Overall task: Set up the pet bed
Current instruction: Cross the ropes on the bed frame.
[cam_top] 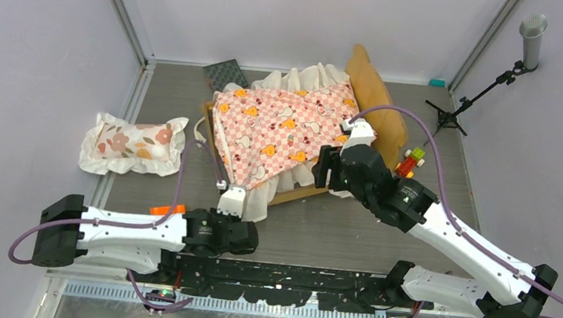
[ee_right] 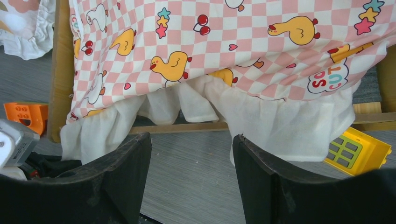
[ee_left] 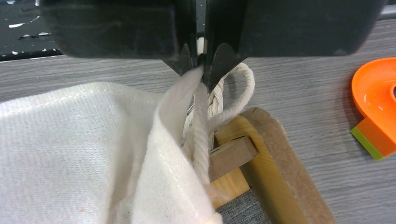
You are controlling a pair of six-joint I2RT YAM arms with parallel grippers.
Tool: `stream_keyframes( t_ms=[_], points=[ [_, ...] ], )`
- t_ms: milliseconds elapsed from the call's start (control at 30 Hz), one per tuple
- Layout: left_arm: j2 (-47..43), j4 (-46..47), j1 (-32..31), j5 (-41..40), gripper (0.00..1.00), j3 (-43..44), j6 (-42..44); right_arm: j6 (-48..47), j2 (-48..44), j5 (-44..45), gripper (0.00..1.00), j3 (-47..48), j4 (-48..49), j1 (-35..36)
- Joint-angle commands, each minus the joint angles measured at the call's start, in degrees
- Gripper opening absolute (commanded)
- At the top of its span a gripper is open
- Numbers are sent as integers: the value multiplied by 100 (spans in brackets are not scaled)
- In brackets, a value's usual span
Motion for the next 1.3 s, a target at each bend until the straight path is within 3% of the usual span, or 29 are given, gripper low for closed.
stream_keyframes(
  t_ms=[0,267,500,767,967,1133,1267],
  points=[
    [185,-142,-20,-273,0,427,98,90,-210,202,69,-27,154,24],
    [-145,-1082,-19,-410,0,1368,353,167,-417,299,68,-204,114,19],
    [-226,-1468,432,-455,0,2508,1704,268,-716,78,69,-504,359,23],
    [-83,-1128,1921,821,0,3050,3370,495,-1211,-402,69,-1150,1068,24],
    [332,-1452,2195,1297,0,3584,4136,953,-1458,-864,68,-1865,2206,105],
    [399,-1798,2328,1563,0,3917,4580,998,-1115,-760,67,-2100,2863,531],
    [567,-2242,2554,2384,0,4294,4929,1062,-758,-880,66,-2229,3711,849]
  ],
)
